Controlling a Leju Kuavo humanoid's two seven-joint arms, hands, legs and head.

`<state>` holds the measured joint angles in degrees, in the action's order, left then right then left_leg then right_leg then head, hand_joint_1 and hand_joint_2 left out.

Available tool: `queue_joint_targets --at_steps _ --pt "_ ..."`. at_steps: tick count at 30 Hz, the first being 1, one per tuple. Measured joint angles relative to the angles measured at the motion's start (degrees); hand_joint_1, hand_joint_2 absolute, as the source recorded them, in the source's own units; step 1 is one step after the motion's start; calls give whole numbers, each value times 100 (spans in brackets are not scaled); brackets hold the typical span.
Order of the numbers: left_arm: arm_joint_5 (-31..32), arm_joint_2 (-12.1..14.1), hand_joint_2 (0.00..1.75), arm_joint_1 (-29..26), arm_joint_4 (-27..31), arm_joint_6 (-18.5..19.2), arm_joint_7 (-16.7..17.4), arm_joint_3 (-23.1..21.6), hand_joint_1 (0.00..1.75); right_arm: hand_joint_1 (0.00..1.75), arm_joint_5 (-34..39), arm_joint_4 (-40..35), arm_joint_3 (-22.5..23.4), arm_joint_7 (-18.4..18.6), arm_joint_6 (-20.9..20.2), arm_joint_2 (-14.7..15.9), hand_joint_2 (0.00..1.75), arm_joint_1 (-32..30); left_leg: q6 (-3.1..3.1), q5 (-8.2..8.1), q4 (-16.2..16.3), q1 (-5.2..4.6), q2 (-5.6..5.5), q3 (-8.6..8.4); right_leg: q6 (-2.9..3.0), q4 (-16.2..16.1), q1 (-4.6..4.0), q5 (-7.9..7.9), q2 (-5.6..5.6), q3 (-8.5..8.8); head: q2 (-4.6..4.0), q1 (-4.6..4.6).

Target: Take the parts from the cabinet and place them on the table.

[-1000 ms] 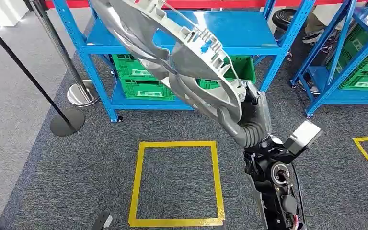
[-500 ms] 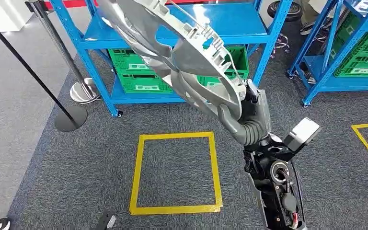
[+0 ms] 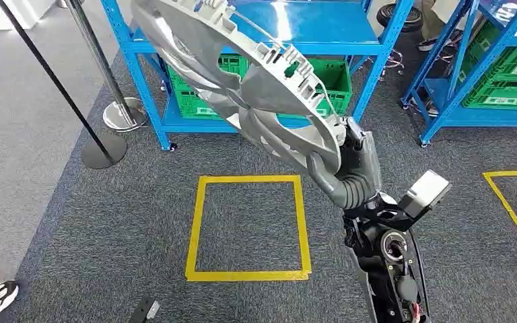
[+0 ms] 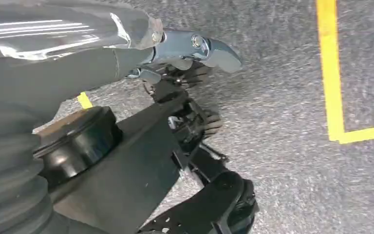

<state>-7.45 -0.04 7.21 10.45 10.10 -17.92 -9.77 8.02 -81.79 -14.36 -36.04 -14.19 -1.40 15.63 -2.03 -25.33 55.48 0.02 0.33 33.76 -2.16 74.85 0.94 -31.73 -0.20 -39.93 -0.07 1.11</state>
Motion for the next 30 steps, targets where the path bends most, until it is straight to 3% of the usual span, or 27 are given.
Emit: queue_joint_targets --at_steps 1,2,3,4,6,8,9,10,11,12,13,14,15,16,17,18,19,20,22,23,24,25,26,29,30 --pt "0 0 175 -2 0 0 -2 9 0 175 -2 0 0 0 0 2 175 2 11 41 38 0 -1 87 20 -337 0 194 0 273 0 2" --pt "0 -2 175 -4 0 0 -2 15 0 175 -2 0 0 0 0 2 175 6 28 77 83 0 -5 169 45 -855 0 337 -1 656 0 0" --pt "-2 -4 175 -5 0 0 -4 22 0 175 -2 -6 0 0 0 2 175 12 53 109 134 0 -8 223 73 -1426 -2 238 0 1041 0 -2" --pt "-2 -4 175 -9 0 0 -13 26 0 175 -6 -13 -4 0 0 -6 175 14 94 141 163 -33 -17 279 88 -1833 -22 39 4 1302 0 4" --pt "-11 0 175 -22 0 -18 -26 35 0 175 -7 -20 0 -2 2 -2 175 6 161 235 146 -7 -10 286 145 -1797 -52 84 18 1207 0 -22" --pt "-20 2 175 -46 -9 -35 -28 41 0 175 -7 -20 -2 -2 2 -6 175 -5 237 342 113 -10 -25 315 246 -1811 -40 191 12 1106 0 -15" --pt "-31 11 175 -62 -11 -35 -28 50 0 175 -7 -22 0 -2 2 -9 175 13 273 141 194 14 -33 373 290 -1810 -12 265 -10 1082 0 -13" --pt "-35 7 175 -78 -9 -35 -31 57 0 175 -7 -22 4 -4 2 -22 175 10 298 -195 426 20 -31 448 340 -1809 -10 328 -10 1011 0 15" --pt "-41 4 175 -86 -9 -44 -41 61 0 175 -6 -24 7 -6 2 -33 175 8 323 -564 840 32 -31 570 350 -1807 -10 399 -8 922 0 29" --pt "-44 4 175 -89 -9 -50 -65 66 0 175 -7 -22 9 -6 2 -33 175 5 344 -818 1307 37 -32 708 355 -1804 -11 456 -6 833 0 26" --pt "-50 4 175 -94 -9 -55 -94 70 0 175 -7 -22 13 -4 2 -33 175 -3 358 -949 1717 40 -31 814 350 -1801 -12 510 -7 752 0 28" --pt "-55 4 175 -106 -9 -66 -122 72 0 175 -7 -22 20 -4 4 -33 175 -15 366 -909 1969 44 -31 838 340 -1800 -11 569 -8 671 0 26" --pt "-63 7 175 -120 -9 -81 -140 76 0 175 -9 -22 20 -4 4 -33 175 -26 365 -716 1955 55 -30 743 325 -1796 -10 627 -9 595 0 28" --pt "-72 9 175 -124 -9 -87 -153 79 0 175 -9 -22 20 -4 4 -33 175 -28 361 -489 1693 60 -29 527 307 -1787 -8 678 -9 524 0 26" --pt "-74 13 175 -123 -9 -92 -159 79 0 175 -9 -22 20 -4 4 -33 175 -26 350 -326 1215 61 -28 182 285 -1779 -6 724 -8 466 0 28" --pt "-74 13 175 -119 -7 -94 -168 79 0 175 -9 -22 20 -7 4 -35 175 -25 340 -317 631 60 -29 -242 259 -1765 -5 761 -7 448 0 28" --pt "-74 18 175 -114 -2 -94 -175 79 0 175 -9 -24 22 -13 11 -39 175 -26 319 -483 153 41 -32 -595 230 -1756 -32 785 -5 421 0 31" --pt "-74 20 175 -108 -2 -94 -181 79 0 175 -11 -24 22 -17 26 -39 175 -19 287 -560 -32 31 -38 -680 193 -1748 -41 819 -12 404 0 17" --pt "-46 20 175 -124 -2 -96 -184 79 0 175 -15 -24 20 -50 35 -44 175 -19 221 -539 -30 5 -36 -602 119 -1775 -26 900 -24 384 0 20" --pt "-41 11 175 -134 -2 -94 -186 79 0 175 -18 -26 20 -66 44 -44 175 -18 222 -532 -43 18 -25 -586 203 -1760 -32 805 -22 361 0 17" --pt "-41 28 175 -135 -2 -98 -186 81 0 175 -20 -26 20 -74 50 -44 175 -21 195 -513 -38 10 -27 -576 301 -1765 -33 821 -17 357 0 11" --pt "-42 31 175 -134 -2 -96 -186 83 0 175 -24 -26 20 -79 52 -39 175 -23 166 -494 -37 -3 -26 -570 330 -1793 -33 869 -15 363 0 -2" --pt "-41 33 175 -133 -2 -96 -186 83 0 175 -26 -26 17 -83 55 -42 175 -23 144 -477 -35 -13 -25 -559 316 -1820 -25 948 -13 366 0 0" --pt "-24 33 175 -134 -2 -90 -186 83 0 175 -39 -26 11 -94 55 -42 175 -35 105 -424 -23 -20 -23 -504 147 -1897 -10 1067 -12 357 0 -4" --pt "-24 33 175 -134 -2 -90 -186 83 0 175 -44 -26 11 -96 55 -42 175 -38 102 -415 -20 -21 -23 -488 129 -1905 -9 1079 -12 348 0 -4"
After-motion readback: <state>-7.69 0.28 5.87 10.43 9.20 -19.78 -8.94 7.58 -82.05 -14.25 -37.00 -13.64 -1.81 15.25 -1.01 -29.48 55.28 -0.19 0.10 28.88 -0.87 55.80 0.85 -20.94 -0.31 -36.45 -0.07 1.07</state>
